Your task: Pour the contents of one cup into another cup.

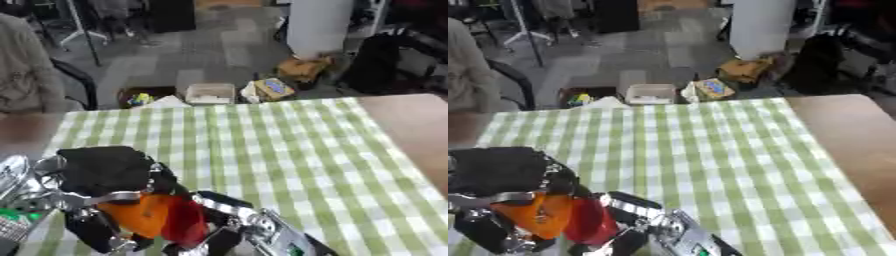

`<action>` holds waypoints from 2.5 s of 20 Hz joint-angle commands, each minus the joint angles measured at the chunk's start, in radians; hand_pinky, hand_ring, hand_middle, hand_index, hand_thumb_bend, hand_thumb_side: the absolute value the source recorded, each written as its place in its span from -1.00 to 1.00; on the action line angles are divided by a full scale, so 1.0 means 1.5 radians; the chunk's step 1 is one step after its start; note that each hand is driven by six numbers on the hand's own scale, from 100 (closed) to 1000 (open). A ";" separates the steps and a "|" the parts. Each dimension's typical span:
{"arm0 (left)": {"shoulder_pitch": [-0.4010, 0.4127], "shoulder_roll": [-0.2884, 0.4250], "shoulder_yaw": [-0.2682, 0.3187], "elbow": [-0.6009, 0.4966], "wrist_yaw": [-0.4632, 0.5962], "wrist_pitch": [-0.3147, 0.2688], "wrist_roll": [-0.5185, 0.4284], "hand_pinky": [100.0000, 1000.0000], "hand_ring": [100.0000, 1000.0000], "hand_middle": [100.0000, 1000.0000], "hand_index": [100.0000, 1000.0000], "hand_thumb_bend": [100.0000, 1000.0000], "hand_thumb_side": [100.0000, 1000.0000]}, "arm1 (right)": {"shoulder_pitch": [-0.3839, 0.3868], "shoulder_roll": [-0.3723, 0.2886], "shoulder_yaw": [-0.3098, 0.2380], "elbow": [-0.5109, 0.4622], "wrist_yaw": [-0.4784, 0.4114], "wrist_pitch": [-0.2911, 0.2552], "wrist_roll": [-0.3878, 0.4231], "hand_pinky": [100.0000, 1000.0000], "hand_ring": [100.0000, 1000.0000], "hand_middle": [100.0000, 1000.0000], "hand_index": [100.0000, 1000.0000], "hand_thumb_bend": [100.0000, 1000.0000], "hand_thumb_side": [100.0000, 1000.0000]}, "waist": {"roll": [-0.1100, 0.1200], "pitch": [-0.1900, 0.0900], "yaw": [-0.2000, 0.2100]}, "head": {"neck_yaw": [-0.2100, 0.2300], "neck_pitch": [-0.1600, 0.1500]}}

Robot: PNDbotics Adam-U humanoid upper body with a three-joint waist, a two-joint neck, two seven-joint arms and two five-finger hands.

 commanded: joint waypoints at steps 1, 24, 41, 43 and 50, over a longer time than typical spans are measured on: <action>-0.014 0.007 0.004 -0.002 -0.007 -0.007 -0.014 -0.54 -0.46 0.03 0.74 -0.68 -1.00 | -0.007 -0.001 -0.004 -0.006 -0.004 0.000 0.000 -0.21 0.10 -0.59 0.66 -1.00 -1.00 | 0.001 -0.012 -0.001 | -0.001 -0.010; -0.024 0.002 -0.003 0.005 -0.027 -0.016 -0.044 -0.56 -0.48 0.03 0.74 -0.63 -1.00 | -0.005 0.001 -0.005 -0.005 -0.008 0.002 0.002 -0.22 0.10 -0.59 0.65 -1.00 -1.00 | 0.001 -0.014 -0.002 | -0.001 -0.012; -0.056 0.010 -0.012 -0.003 -0.039 -0.030 -0.059 -0.55 -0.49 0.04 0.75 -0.57 -1.00 | 0.001 -0.001 -0.005 -0.002 -0.007 0.002 0.002 -0.23 0.10 -0.60 0.65 -1.00 -1.00 | 0.005 -0.019 0.000 | -0.008 -0.012; -0.057 0.012 -0.013 -0.003 -0.040 -0.031 -0.060 -0.56 -0.49 0.04 0.75 -0.57 -1.00 | 0.001 -0.002 -0.005 -0.002 -0.007 0.002 0.002 -0.23 0.10 -0.60 0.65 -1.00 -1.00 | 0.006 -0.019 0.000 | -0.008 -0.013; -0.062 0.015 -0.017 -0.004 -0.041 -0.032 -0.064 -0.56 -0.49 0.04 0.74 -0.56 -1.00 | 0.002 -0.003 -0.005 -0.001 -0.007 0.001 0.002 -0.23 0.10 -0.60 0.65 -1.00 -1.00 | 0.008 -0.021 0.001 | -0.011 -0.013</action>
